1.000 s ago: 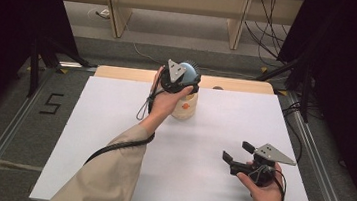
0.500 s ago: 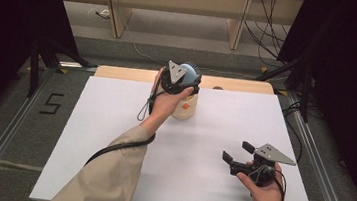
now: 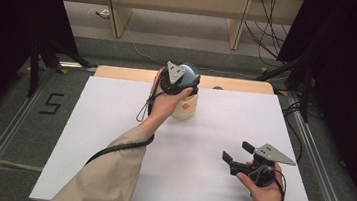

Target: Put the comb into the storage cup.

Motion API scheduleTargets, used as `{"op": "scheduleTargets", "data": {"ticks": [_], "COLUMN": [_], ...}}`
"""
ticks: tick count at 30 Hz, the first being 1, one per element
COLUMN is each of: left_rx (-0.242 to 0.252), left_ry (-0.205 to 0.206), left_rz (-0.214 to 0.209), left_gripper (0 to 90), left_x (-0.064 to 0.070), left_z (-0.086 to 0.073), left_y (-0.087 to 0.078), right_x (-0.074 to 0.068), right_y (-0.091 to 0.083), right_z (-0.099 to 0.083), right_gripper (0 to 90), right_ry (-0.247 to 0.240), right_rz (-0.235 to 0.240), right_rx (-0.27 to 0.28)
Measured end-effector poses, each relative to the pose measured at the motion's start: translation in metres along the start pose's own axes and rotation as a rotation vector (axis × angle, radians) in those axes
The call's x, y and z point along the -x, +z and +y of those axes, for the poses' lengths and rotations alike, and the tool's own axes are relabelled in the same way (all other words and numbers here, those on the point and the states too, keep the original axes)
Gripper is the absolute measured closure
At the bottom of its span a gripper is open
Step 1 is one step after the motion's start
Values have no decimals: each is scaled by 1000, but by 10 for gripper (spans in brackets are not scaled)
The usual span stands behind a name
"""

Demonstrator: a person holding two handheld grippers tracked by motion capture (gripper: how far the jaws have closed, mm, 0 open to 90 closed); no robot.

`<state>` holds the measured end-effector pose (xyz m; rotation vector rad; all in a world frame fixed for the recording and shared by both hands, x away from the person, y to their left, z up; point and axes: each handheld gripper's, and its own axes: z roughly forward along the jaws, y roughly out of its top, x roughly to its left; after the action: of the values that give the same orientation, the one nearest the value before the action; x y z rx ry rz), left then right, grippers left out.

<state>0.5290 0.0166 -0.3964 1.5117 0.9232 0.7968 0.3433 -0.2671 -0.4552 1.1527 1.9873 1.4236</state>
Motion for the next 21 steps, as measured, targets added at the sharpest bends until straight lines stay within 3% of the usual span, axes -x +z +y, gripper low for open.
{"op": "scheduleTargets", "data": {"ticks": [21], "left_rx": [-10], "left_ry": [-2], "left_rz": [-18], "left_gripper": [188], "left_x": [-5], "left_z": [-2], "left_y": [-14], "right_x": [-1], "right_y": [2], "right_z": [-1], "right_gripper": [152], "right_ry": [-2], "right_rz": [-2], "right_rx": [-7]}}
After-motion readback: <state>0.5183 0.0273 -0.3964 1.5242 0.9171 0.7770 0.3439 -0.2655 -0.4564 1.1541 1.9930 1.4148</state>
